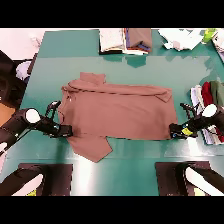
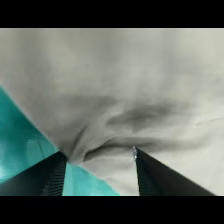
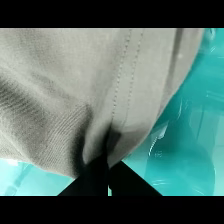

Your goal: Fold the shirts.

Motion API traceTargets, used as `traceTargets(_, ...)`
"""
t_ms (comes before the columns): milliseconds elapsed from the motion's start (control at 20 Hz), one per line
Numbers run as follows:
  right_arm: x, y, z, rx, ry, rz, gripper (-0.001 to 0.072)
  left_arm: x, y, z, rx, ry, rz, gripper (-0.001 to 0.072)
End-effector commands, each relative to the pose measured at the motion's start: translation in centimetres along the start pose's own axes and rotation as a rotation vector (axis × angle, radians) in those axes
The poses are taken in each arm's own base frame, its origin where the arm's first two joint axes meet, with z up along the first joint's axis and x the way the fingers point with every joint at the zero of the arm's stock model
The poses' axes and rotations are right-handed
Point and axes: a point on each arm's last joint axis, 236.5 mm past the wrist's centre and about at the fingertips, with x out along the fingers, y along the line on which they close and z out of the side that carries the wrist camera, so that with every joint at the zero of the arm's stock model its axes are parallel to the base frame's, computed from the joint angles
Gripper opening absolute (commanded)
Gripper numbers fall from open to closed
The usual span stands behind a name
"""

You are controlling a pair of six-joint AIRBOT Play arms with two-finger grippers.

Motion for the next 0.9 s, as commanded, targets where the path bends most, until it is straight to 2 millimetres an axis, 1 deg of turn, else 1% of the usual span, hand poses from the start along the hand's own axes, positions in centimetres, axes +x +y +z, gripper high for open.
traceTargets(0, 0.0, -0.1, 0.2, -0.002, -0.008, -0.003, 0.0018, 0.4, -0.2, -0.1, -0.001, -0.004, -0.004, 0.0498)
traceTargets(50, 0.0, -0.1, 0.3, -0.002, -0.010, -0.003, 0.0019, 0.4, -0.2, -0.1, -0.004, -0.006, -0.004, 0.0495)
traceTargets(100, 0.0, 0.0, 0.3, -0.002, -0.011, -0.003, 0.0018, 0.4, -0.2, 0.0, -0.018, -0.010, -0.004, 0.0300)
traceTargets(150, -0.2, 0.0, 0.5, -0.004, -0.016, -0.002, 0.0018, 0.4, -0.2, 0.3, -0.013, -0.020, -0.005, 0.0029)
traceTargets(200, -0.7, 0.2, 0.9, -0.009, -0.027, 0.000, 0.0018, 0.2, -0.3, 0.7, -0.014, -0.034, -0.007, 0.0024)
traceTargets(250, -1.8, 0.5, 1.6, -0.018, -0.054, 0.001, 0.0019, -0.3, -0.5, 1.3, -0.007, -0.053, -0.006, 0.0023)
traceTargets(300, -3.2, 0.9, 2.4, -0.030, -0.098, 0.003, 0.0018, -1.4, -1.0, 2.3, 0.013, -0.077, -0.008, 0.0023)
traceTargets(350, -5.4, 1.4, 3.5, -0.048, -0.168, 0.007, 0.0018, -3.3, -1.6, 3.9, 0.044, -0.127, -0.006, 0.0023)
traceTargets(400, -8.0, 2.0, 4.5, -0.070, -0.249, 0.009, 0.0018, -5.9, -2.5, 5.8, 0.076, -0.203, -0.006, 0.0023)
traceTargets(450, -11.3, 2.9, 5.5, -0.095, -0.350, 0.012, 0.0018, -9.8, -3.6, 8.0, 0.119, -0.314, -0.004, 0.0023)
traceTargets(500, -14.9, 3.7, 6.3, -0.120, -0.459, 0.016, 0.0018, -14.2, -4.8, 9.9, 0.161, -0.430, 0.003, 0.0023)
traceTargets(550, -19.2, 4.7, 6.8, -0.148, -0.584, 0.019, 0.0018, -19.7, -6.1, 11.4, 0.204, -0.566, 0.009, 0.0023)
traceTargets(600, -23.6, 5.7, 6.8, -0.175, -0.708, 0.021, 0.0018, -25.2, -7.4, 12.2, 0.241, -0.694, 0.016, 0.0023)
traceTargets(650, -28.6, 6.8, 6.4, -0.204, -0.851, 0.023, 0.0018, -31.5, -8.8, 12.2, 0.276, -0.840, 0.017, 0.0023)
traceTargets(700, -33.4, 7.7, 5.5, -0.228, -0.989, 0.028, 0.0018, -37.3, -10.1, 11.5, 0.304, -0.975, 0.013, 0.0024)
traceTargets(750, -38.5, 8.8, 3.9, -0.256, -1.140, 0.031, 0.0018, -43.3, -11.4, 10.0, 0.330, -1.114, -0.003, 0.0023)
traceTargets(800, -43.2, 9.7, 1.9, -0.281, -1.282, 0.038, 0.0018, -48.4, -12.4, 8.0, 0.352, -1.239, -0.019, 0.0023)
traceTargets(850, -47.1, 10.5, -0.2, -0.301, -1.400, 0.042, 0.0018, -53.2, -13.3, 5.6, 0.373, -1.359, -0.039, 0.0023)
